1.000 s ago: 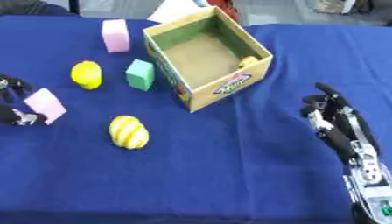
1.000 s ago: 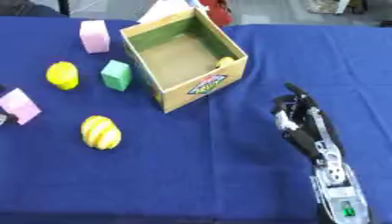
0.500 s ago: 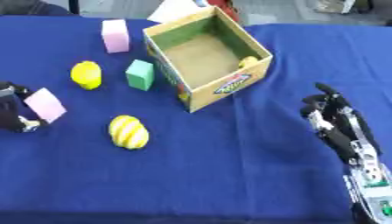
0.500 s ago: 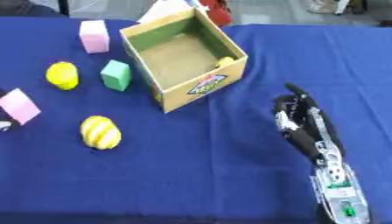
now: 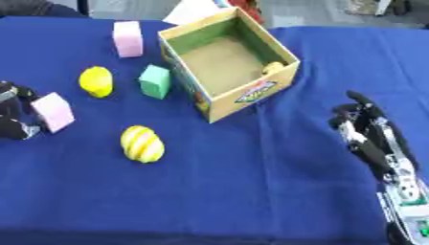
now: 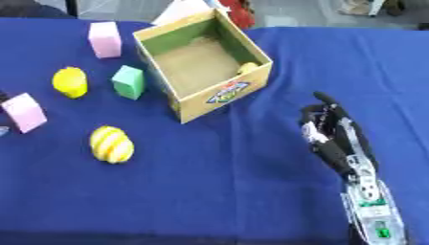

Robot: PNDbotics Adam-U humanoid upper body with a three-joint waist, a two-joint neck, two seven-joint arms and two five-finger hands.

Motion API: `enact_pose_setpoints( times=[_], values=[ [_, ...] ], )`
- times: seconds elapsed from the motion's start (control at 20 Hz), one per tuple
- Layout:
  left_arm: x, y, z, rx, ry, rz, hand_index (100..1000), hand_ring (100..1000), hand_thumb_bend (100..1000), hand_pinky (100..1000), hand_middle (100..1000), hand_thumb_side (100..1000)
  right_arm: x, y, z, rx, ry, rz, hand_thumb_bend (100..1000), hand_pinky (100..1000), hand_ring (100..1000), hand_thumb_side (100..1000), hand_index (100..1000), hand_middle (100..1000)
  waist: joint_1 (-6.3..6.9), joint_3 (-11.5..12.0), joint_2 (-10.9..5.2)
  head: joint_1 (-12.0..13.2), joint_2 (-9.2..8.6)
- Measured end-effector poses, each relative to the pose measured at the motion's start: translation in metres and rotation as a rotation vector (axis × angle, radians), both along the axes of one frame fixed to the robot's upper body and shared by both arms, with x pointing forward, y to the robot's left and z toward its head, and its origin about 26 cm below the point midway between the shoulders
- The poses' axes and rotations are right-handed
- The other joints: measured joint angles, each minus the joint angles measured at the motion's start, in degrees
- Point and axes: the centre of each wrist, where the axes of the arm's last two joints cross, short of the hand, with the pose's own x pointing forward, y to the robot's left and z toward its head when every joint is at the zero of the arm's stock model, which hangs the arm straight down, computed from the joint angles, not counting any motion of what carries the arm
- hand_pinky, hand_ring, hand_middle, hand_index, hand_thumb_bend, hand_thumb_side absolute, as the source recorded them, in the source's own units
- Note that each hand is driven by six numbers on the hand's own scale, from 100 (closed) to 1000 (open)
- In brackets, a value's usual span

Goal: Pick up objects on the table and place them in the box.

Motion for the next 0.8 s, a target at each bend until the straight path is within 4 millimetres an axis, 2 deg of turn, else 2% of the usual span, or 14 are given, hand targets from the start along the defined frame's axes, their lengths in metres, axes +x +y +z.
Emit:
enact_pose_setpoints(
  times=[0.1, 0.3, 0.55, 0.8],
  values=[
    [-0.0002, -0.0011, 0.0008, -0.001, 0.014, -0.01, 830, 621, 409, 663, 652, 456, 0.0, 0.0, 0.0, 0.0, 0.0, 0.0, 100, 649, 619, 431, 927, 661, 0.0, 0.0, 0.0, 0.0, 0.0],
    [-0.0003, -0.001, 0.0006, -0.001, 0.056, -0.027, 855, 656, 487, 689, 690, 582, 0.0, 0.0, 0.0, 0.0, 0.001, 0.0, 100, 649, 618, 431, 926, 660, 0.0, 0.0, 0.0, 0.0, 0.0],
    [0.0003, -0.0005, -0.0001, 0.003, 0.085, -0.037, 862, 675, 500, 703, 710, 638, 0.0, 0.0, 0.0, 0.0, 0.001, 0.001, 100, 649, 618, 431, 926, 660, 0.0, -0.04, 0.0, 0.04, 0.0],
    [0.0039, -0.0039, -0.0032, 0.004, 0.094, -0.041, 862, 674, 492, 701, 709, 635, 0.0, 0.0, -0.0001, -0.001, 0.002, 0.001, 100, 649, 618, 432, 926, 660, 0.0, -0.16, 0.0, 0.21, 0.0]
  ],
)
